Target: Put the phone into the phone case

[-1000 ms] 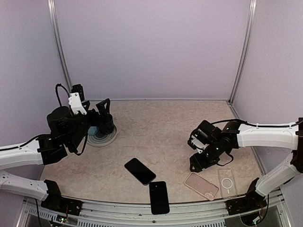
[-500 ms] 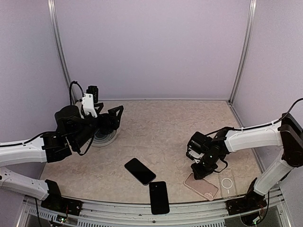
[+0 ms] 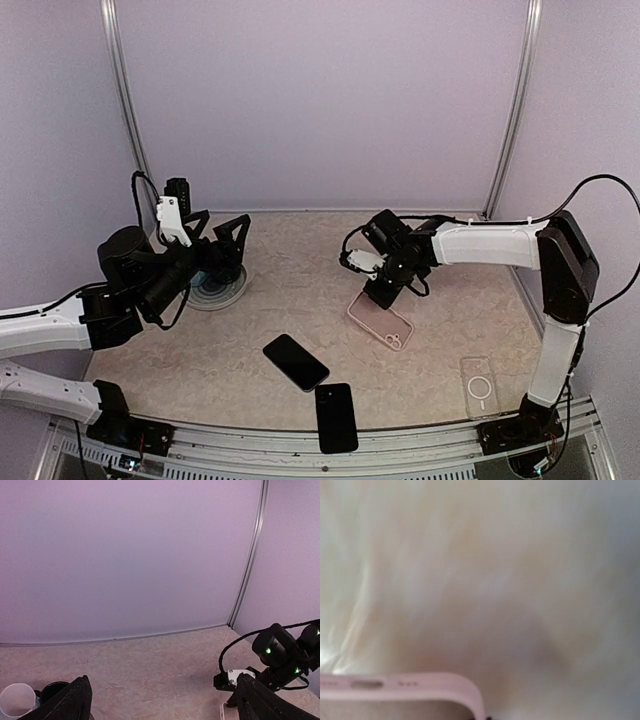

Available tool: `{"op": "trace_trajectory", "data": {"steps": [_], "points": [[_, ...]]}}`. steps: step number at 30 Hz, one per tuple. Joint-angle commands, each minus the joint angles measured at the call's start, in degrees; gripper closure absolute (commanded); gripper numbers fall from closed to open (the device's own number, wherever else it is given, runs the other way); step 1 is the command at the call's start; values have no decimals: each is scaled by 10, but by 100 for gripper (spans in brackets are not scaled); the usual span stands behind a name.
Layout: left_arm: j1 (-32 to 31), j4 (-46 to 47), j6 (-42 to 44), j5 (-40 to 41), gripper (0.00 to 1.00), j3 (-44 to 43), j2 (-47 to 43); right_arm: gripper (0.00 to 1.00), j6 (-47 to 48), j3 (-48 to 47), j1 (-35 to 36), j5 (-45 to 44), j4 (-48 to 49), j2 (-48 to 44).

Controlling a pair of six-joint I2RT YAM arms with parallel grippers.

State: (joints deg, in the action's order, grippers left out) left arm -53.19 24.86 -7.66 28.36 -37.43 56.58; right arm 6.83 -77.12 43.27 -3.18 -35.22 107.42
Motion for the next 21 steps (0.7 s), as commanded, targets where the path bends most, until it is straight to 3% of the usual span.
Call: {"op": "trace_trajectory", "data": {"steps": [1,5,8,12,16,21], "points": [[-1,5,0,11,1,7,-4,100,329,-44,-12,85,55,-13],[4,27,7,76,1,28,-27,100,620,23,20,127,66,-63],[17,46,-2,87,1,47,-47,100,766,45,52,132,8,-75],[34,46,-18,85,1,55,-54,100,826,82,105,72,4,-75],[39,42,-24,82,1,53,-46,100,817,110,159,46,-16,-68],[41,49,-29,72,1,53,-31,100,886,232,172,-13,104,-122]]}}
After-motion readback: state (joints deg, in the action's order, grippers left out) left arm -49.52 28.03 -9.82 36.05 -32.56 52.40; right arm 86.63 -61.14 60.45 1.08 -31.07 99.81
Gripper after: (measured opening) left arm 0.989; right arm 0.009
